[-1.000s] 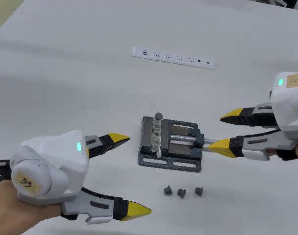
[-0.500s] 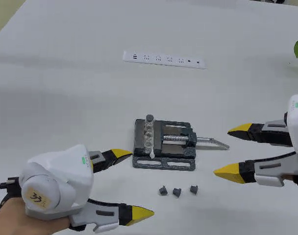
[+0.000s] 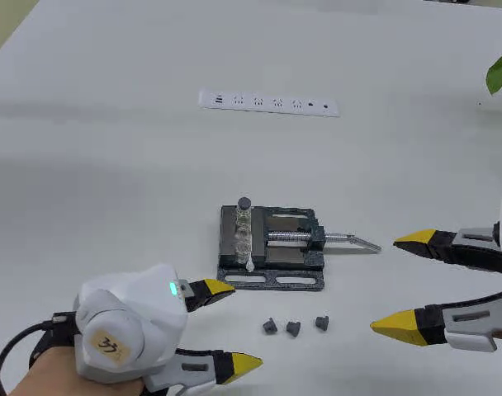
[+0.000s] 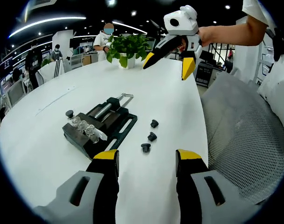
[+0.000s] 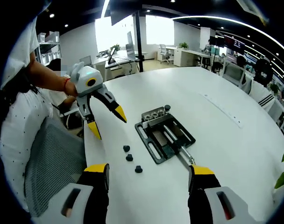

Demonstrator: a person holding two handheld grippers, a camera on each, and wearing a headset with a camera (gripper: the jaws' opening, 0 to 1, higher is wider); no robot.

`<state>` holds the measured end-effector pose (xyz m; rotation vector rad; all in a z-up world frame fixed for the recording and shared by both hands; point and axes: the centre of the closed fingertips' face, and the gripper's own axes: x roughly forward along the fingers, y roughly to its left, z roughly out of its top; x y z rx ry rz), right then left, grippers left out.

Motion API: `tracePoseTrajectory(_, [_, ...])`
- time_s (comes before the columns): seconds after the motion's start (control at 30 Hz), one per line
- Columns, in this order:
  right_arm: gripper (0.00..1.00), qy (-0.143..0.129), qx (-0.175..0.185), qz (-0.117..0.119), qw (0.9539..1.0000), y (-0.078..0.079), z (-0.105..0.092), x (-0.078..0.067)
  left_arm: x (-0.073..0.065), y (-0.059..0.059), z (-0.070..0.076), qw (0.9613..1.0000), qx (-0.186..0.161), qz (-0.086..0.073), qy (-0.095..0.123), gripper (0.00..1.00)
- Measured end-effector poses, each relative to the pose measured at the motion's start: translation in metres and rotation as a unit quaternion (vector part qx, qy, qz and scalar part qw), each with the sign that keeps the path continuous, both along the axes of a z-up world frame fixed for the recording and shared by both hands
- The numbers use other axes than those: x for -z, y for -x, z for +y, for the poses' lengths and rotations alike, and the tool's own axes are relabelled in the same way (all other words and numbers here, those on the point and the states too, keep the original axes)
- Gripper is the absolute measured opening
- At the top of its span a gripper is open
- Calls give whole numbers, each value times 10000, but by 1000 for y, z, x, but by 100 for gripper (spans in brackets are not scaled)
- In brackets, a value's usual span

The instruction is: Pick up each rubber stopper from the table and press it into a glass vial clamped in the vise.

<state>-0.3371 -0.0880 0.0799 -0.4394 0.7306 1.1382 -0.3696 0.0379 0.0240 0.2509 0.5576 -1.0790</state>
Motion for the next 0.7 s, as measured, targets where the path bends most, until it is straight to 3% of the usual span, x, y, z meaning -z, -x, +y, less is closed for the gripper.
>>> tracePoseTrajectory(0.17, [69,9,16,22,10000,3,-6,3,9,-2,-8,9999,39,63,-122,40])
tracePoseTrajectory(0.33, [68,-2,53,24,10000,4,-12,5,25,-4,-12,9987,79,141,-478,32])
tracePoseTrajectory(0.7, [67,14,129,-1,9999,5,-19,5,43,-8,-21,9973,6,386,-631,21])
